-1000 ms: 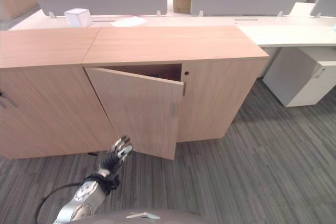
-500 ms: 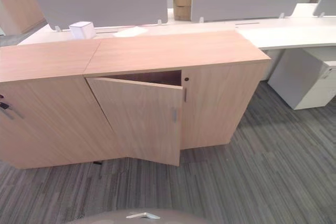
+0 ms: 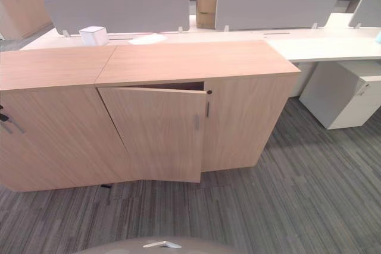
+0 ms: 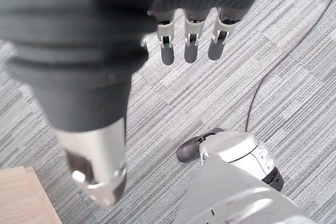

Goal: Put the empty folder in the office cabinet

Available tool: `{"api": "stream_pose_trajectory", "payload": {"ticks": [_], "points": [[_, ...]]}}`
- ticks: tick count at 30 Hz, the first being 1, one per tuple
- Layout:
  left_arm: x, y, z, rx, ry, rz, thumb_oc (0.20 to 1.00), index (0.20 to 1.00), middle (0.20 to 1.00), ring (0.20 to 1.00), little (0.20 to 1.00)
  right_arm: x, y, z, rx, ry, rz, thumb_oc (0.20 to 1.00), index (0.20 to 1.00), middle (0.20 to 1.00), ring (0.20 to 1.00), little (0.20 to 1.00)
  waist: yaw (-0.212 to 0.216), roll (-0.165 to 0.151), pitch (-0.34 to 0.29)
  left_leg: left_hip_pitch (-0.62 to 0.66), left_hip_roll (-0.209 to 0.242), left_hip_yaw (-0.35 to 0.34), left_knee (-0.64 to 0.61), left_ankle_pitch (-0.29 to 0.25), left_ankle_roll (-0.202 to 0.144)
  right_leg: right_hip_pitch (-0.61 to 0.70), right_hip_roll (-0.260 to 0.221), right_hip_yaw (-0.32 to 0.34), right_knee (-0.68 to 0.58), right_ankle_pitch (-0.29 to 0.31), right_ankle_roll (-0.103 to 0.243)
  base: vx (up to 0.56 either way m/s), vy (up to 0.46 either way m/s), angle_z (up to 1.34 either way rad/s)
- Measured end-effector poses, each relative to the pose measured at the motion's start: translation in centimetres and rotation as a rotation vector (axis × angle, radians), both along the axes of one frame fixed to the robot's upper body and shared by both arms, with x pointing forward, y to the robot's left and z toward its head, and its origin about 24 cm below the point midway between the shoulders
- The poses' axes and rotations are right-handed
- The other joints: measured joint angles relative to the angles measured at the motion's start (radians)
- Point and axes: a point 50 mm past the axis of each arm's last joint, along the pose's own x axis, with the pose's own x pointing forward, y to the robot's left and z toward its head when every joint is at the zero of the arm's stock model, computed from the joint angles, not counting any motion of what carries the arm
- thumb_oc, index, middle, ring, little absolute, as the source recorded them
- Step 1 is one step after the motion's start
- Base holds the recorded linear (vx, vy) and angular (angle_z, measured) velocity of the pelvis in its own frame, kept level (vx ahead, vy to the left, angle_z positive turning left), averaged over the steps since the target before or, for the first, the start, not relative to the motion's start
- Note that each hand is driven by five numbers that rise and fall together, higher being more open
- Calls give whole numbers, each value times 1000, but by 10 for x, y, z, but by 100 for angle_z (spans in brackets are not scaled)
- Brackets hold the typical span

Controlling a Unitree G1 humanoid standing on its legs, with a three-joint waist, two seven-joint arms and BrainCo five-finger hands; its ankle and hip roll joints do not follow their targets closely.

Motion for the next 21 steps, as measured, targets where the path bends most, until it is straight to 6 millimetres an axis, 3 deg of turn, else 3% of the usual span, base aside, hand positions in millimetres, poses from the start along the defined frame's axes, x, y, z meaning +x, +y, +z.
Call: {"api": "stream_pose_trajectory", "payload": {"ticks": [9,21], "points": [[17,1,0,10,-59,29,1000,1000,1000,1000,1000,0,-1,0,-14,8,-2,1000,1000,1000,1000,1000,0,1,0,0,0,-2,0,7,0,1,0,-3,0,3,-5,0,0,0],[18,1,0,17,-60,28,1000,1000,1000,1000,1000,0,-1,0,-17,7,-1,1000,1000,1000,1000,1000,0,1,0,0,0,-2,0,6,0,1,1,-6,0,3,-5,0,0,0]]}}
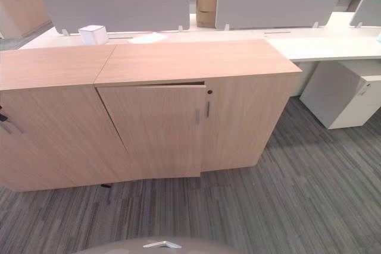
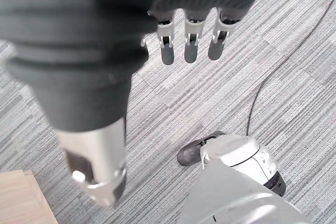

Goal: Put the empty folder in the office cabinet

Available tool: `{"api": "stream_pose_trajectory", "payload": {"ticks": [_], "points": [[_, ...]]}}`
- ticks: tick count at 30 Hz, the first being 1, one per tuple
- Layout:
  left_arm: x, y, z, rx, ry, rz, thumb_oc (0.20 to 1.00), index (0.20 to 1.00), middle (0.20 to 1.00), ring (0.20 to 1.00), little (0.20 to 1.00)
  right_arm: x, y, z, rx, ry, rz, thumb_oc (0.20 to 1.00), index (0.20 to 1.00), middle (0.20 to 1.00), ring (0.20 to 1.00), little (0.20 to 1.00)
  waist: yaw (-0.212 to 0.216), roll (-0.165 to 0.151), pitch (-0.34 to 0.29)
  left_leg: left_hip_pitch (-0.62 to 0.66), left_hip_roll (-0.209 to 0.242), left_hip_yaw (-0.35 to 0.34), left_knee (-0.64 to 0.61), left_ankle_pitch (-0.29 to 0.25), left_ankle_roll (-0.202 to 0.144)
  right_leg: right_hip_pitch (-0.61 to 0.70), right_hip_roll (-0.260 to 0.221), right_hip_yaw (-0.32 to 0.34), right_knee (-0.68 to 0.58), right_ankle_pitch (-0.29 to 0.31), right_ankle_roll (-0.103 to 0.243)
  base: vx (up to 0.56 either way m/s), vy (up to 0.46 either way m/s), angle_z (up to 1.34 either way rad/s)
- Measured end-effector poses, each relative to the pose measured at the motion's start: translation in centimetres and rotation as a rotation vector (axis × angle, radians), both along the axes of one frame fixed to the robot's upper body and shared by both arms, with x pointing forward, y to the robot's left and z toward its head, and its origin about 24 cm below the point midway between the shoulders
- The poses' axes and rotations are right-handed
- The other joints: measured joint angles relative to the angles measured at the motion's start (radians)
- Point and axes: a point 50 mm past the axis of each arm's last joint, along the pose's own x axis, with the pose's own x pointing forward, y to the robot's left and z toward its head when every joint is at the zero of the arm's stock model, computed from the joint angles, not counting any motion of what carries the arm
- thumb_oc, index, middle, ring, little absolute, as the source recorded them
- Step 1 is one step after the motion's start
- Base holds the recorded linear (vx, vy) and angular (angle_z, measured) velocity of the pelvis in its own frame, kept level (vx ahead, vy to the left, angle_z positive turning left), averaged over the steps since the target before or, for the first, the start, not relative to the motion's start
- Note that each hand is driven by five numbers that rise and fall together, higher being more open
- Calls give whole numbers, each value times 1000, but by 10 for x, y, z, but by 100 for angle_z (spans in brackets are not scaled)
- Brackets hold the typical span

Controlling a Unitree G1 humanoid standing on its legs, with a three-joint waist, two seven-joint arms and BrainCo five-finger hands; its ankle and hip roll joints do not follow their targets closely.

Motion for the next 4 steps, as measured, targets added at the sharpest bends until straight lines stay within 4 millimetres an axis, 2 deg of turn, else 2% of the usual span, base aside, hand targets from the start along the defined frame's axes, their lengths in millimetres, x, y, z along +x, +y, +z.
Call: {"api": "stream_pose_trajectory", "payload": {"ticks": [4], "points": [[0,0,0,0,-1,0,1000,1000,1000,1000,1000,1,-1,0,-7,-9,1,1000,1000,1000,1000,1000,0,0,0,0,0,0,0,-2,3,0,0,0,0,-1,2,0,0,0]]}}
